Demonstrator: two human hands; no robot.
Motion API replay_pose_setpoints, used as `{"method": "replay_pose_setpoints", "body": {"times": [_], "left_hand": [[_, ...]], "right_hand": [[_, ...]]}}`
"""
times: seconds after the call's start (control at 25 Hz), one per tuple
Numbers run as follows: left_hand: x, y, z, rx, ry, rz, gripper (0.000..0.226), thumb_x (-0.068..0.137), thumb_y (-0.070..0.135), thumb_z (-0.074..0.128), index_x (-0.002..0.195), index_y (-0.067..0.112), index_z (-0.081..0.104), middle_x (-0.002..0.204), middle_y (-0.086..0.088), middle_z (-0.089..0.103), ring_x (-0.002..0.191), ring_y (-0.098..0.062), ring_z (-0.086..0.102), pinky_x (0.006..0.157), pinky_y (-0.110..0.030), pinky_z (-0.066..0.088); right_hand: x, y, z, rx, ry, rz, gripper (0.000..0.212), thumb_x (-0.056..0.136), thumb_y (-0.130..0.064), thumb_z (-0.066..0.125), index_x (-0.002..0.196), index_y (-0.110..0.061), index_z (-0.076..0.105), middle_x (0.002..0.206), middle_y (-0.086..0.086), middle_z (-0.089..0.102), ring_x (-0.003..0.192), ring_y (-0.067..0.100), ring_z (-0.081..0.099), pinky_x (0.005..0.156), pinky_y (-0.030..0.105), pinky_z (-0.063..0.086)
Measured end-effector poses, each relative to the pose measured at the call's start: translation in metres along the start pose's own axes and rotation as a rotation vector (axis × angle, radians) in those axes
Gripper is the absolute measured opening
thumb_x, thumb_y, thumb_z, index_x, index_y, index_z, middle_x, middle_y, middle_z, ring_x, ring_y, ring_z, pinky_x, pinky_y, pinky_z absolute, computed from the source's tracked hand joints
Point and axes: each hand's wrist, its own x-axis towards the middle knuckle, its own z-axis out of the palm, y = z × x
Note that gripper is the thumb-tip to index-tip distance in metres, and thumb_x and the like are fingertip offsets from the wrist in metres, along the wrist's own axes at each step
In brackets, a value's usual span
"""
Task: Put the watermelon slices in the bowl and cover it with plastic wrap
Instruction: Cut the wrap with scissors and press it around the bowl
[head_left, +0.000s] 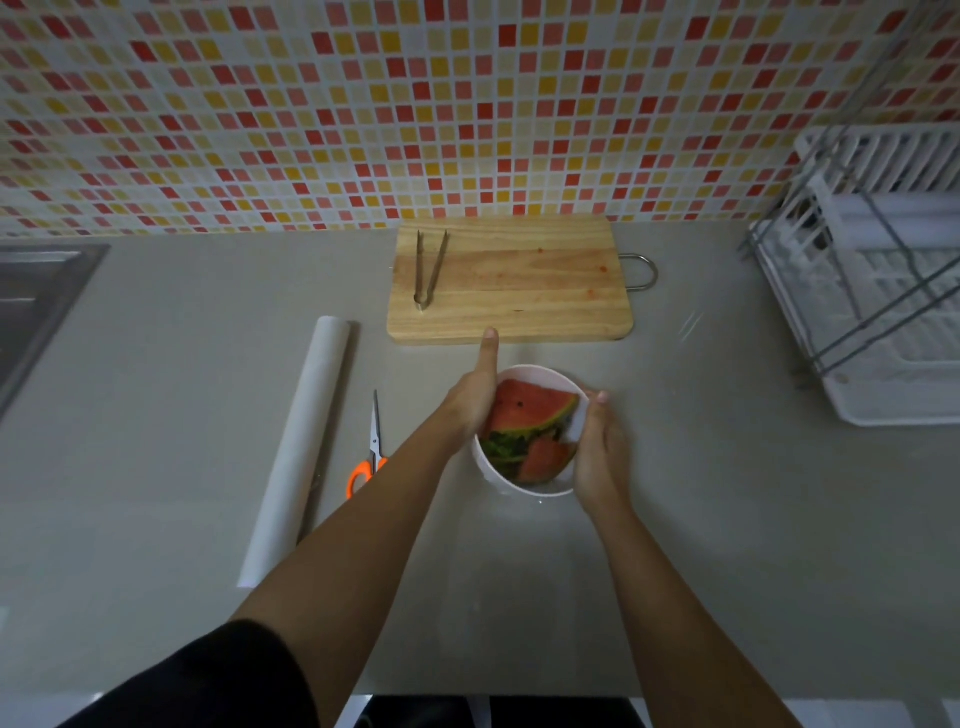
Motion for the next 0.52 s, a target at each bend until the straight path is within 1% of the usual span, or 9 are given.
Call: {"method": "replay_pose_setpoints", "body": {"times": [0.08, 0.12, 0.2, 0.28, 0.36, 0.4, 0.44, 0.48, 0.52], "left_hand": [[-0.002, -0.008, -0.002, 0.025, 0.061, -0.001, 0.113, 0.069, 0.088, 0.001, 0.123, 0.011, 0.063, 0.124, -0.021, 0.063, 0.118, -0.033, 0.057, 0.112, -0.046, 0.035], [-0.003, -0.013, -0.002, 0.038, 0.131, 0.002, 0.113, 0.07, 0.087, 0.001, 0.122, 0.01, 0.064, 0.124, -0.022, 0.062, 0.117, -0.034, 0.057, 0.111, -0.044, 0.036], [-0.004, -0.022, -0.001, 0.097, 0.329, 0.035, 0.108, 0.077, 0.081, 0.0, 0.115, 0.005, 0.066, 0.121, -0.024, 0.063, 0.114, -0.037, 0.057, 0.106, -0.042, 0.038], [-0.004, -0.029, -0.001, 0.119, 0.438, 0.084, 0.102, 0.084, 0.073, -0.002, 0.107, 0.002, 0.067, 0.115, -0.025, 0.064, 0.11, -0.039, 0.057, 0.104, -0.047, 0.039], [-0.001, -0.034, -0.006, -0.045, 0.501, 0.155, 0.091, 0.09, 0.065, -0.001, 0.103, 0.004, 0.066, 0.112, -0.021, 0.066, 0.108, -0.036, 0.058, 0.103, -0.048, 0.041], [0.0, -0.035, -0.009, -0.18, 0.525, 0.183, 0.083, 0.093, 0.061, 0.002, 0.105, 0.007, 0.065, 0.113, -0.018, 0.066, 0.108, -0.033, 0.059, 0.102, -0.047, 0.042], [0.0, -0.039, -0.012, -0.295, 0.542, 0.202, 0.076, 0.096, 0.058, 0.005, 0.107, 0.011, 0.064, 0.114, -0.013, 0.066, 0.109, -0.03, 0.059, 0.103, -0.045, 0.042], [-0.005, -0.043, -0.012, -0.38, 0.549, 0.225, 0.071, 0.097, 0.056, 0.008, 0.111, 0.014, 0.063, 0.114, -0.007, 0.065, 0.11, -0.026, 0.059, 0.102, -0.042, 0.043], [-0.012, -0.051, -0.007, -0.44, 0.552, 0.259, 0.065, 0.097, 0.056, 0.011, 0.114, 0.02, 0.064, 0.113, 0.001, 0.066, 0.11, -0.019, 0.059, 0.099, -0.033, 0.046]], "right_hand": [[-0.004, -0.001, 0.002, -0.028, 0.007, -0.04, 0.064, 0.078, -0.072, 0.015, 0.094, -0.03, 0.061, 0.092, -0.004, 0.063, 0.087, 0.014, 0.059, 0.075, 0.027, 0.04], [-0.005, -0.001, 0.002, -0.05, 0.02, -0.071, 0.066, 0.078, -0.072, 0.014, 0.095, -0.029, 0.061, 0.09, -0.005, 0.062, 0.086, 0.013, 0.058, 0.075, 0.026, 0.039], [-0.009, 0.0, 0.003, -0.117, 0.043, -0.131, 0.068, 0.08, -0.068, 0.012, 0.098, -0.024, 0.061, 0.088, -0.006, 0.06, 0.086, 0.017, 0.058, 0.075, 0.026, 0.038], [-0.015, -0.002, 0.006, -0.167, 0.047, -0.144, 0.067, 0.083, -0.062, 0.011, 0.102, -0.019, 0.059, 0.091, 0.001, 0.062, 0.09, 0.024, 0.06, 0.075, 0.026, 0.037], [-0.019, -0.002, 0.01, -0.242, 0.07, -0.126, 0.069, 0.084, -0.059, 0.011, 0.114, -0.016, 0.055, 0.109, 0.009, 0.064, 0.102, 0.029, 0.059, 0.079, 0.028, 0.04], [-0.02, -0.001, 0.008, -0.28, 0.095, -0.134, 0.072, 0.083, -0.06, 0.01, 0.123, -0.016, 0.05, 0.122, 0.01, 0.06, 0.111, 0.028, 0.055, 0.086, 0.03, 0.04], [-0.02, -0.002, 0.003, -0.26, 0.122, -0.171, 0.074, 0.082, -0.06, 0.011, 0.13, -0.016, 0.046, 0.132, 0.008, 0.054, 0.119, 0.023, 0.05, 0.095, 0.027, 0.037], [-0.015, -0.003, -0.002, -0.172, 0.133, -0.229, 0.073, 0.082, -0.059, 0.013, 0.131, -0.016, 0.045, 0.135, 0.003, 0.051, 0.122, 0.015, 0.046, 0.099, 0.017, 0.031], [-0.007, -0.006, -0.007, -0.058, 0.103, -0.284, 0.069, 0.083, -0.058, 0.015, 0.128, -0.018, 0.049, 0.133, -0.003, 0.051, 0.121, 0.004, 0.043, 0.098, 0.007, 0.026]]}}
